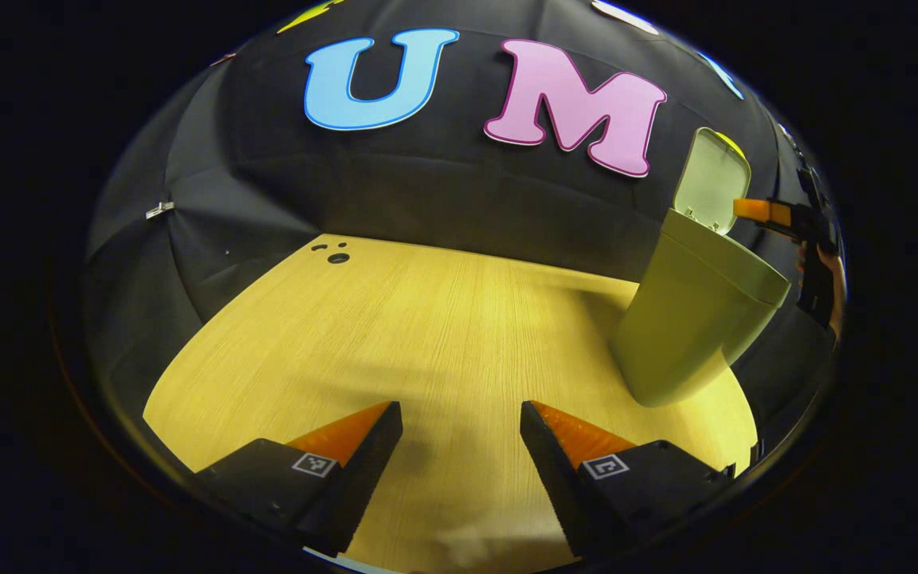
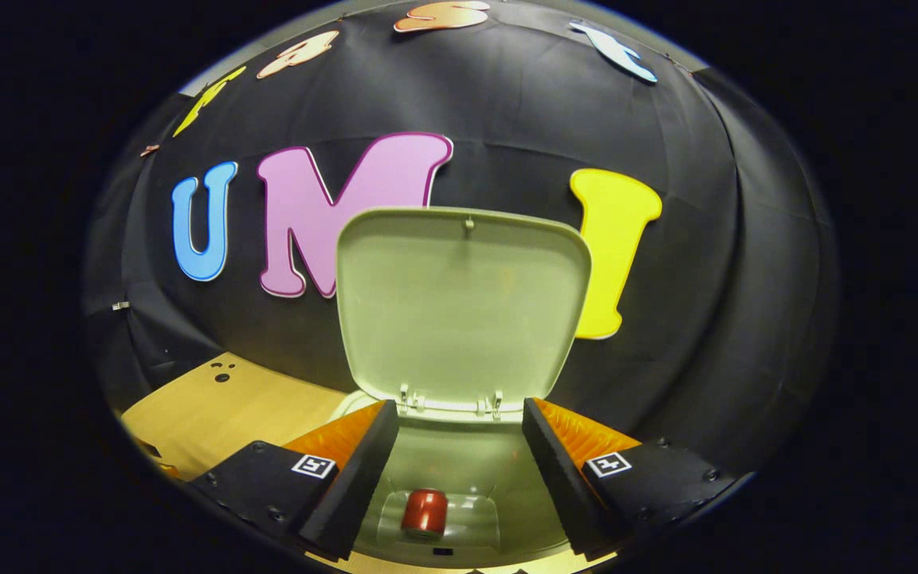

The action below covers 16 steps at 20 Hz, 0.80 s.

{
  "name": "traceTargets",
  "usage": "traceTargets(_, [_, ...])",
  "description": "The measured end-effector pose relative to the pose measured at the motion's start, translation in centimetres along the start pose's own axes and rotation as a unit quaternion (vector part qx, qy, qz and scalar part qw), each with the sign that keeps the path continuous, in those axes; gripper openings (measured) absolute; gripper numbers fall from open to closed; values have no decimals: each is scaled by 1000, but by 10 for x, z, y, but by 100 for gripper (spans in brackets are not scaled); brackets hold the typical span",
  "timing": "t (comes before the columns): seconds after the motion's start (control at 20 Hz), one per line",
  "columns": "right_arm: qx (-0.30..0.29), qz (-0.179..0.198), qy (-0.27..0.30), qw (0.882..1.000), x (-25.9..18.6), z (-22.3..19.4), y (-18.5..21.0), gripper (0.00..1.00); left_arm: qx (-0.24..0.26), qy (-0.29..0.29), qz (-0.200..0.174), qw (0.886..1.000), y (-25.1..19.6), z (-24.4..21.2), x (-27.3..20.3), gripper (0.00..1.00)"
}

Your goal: Press the lid of the desktop garbage bin to open it, pick up the crumpled paper on the desktop and throw it into the bin, then pick up the pop can on the desktop and drop it into the bin, and finally close the garbage bin lid.

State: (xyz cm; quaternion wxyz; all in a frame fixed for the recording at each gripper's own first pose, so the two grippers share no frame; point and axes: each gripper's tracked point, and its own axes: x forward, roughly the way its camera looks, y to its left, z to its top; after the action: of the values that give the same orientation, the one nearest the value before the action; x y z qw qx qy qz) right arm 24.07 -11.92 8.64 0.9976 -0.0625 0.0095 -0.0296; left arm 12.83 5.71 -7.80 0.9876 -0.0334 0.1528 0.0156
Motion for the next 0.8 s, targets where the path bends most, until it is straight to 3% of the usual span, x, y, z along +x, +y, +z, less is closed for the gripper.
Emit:
traceTargets(0.65, [81,17,-78,994,8,125,-9,98,-29,11,29,999,18,-17,-6,96])
traceTargets(0.8, [75,9,-95,993,16,146,-15,97,-41,14,39,998,22,-24,-3,96])
